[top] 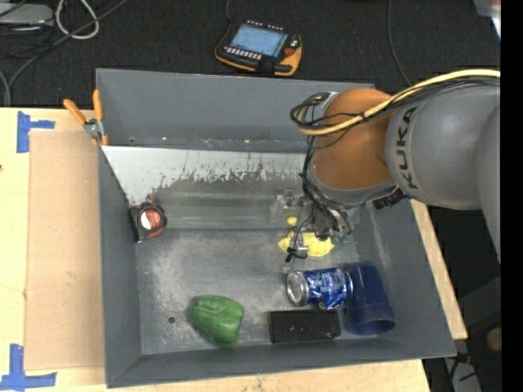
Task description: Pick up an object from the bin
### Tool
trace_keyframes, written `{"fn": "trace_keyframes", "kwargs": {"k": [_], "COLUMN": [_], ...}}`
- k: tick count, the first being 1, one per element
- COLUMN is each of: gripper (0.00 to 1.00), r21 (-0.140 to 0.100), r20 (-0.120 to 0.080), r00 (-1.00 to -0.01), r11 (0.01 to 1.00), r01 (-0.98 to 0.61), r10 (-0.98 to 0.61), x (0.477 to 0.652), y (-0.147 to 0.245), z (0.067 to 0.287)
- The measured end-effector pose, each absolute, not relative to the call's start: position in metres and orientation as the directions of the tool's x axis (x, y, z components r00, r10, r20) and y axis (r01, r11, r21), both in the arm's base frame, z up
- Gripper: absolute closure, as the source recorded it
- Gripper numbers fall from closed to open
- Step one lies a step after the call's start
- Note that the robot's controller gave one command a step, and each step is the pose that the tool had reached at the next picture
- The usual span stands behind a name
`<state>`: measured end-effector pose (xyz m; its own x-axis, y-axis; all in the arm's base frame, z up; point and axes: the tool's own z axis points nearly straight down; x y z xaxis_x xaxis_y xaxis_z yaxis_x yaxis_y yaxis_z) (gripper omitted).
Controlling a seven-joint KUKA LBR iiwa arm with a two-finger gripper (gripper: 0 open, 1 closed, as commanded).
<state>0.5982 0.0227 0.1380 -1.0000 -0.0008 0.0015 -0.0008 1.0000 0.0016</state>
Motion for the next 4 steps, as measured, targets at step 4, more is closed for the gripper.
{"fn": "trace_keyframes", "kwargs": {"k": [4], "gripper": [0.00], "r21": [0.003], "r20": [0.009], "r00": [-1.000], "r11": [1.000], "r01": [-0.003], "r10": [-0.003], "x": [0.568], "y": [-0.008], "z": [0.198]}}
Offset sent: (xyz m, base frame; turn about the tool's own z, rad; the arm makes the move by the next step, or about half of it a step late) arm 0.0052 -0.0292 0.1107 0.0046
